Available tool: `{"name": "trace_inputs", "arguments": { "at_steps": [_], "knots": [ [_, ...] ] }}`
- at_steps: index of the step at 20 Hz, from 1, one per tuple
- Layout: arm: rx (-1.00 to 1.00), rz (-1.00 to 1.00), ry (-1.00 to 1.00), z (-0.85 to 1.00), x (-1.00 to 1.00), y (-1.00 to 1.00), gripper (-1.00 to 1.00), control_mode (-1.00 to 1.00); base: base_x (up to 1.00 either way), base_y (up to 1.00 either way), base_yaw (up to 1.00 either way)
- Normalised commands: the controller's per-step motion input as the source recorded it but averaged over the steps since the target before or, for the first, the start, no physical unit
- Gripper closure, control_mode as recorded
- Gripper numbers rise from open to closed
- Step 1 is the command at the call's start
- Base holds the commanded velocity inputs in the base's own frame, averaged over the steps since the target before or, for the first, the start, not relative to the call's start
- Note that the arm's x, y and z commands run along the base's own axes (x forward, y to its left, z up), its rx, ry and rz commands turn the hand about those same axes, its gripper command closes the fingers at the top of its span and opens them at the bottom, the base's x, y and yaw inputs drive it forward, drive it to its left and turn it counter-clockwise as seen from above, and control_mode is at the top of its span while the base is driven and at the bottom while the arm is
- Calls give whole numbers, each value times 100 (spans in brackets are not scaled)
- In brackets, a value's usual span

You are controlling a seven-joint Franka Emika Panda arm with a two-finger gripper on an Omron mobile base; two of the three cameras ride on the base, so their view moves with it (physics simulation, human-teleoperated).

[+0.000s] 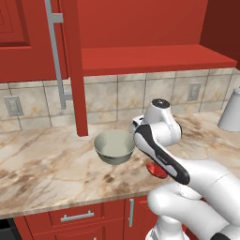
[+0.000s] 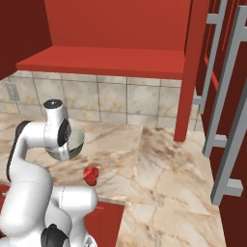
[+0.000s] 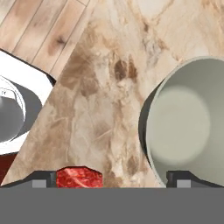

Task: Retrieve the bowl from the cabinet, then place the raw meat into the bowl to avoid contamination.

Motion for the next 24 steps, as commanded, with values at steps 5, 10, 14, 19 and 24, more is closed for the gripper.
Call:
{"name": "trace_inputs", "arguments": {
  "at_steps": [5,10,14,19,24],
  "knots": [
    [0,15,0,0,0,-50,-100,-100,0,0,0],
    [-3,24,1,0,0,-45,-100,-100,0,0,0],
    [-10,36,7,-2,-1,-24,-100,-100,0,0,0],
    [-14,38,9,-7,-12,-9,-100,-100,0,0,0],
    [-17,36,5,-8,-27,-2,-100,-100,0,0,0]
  ]
}}
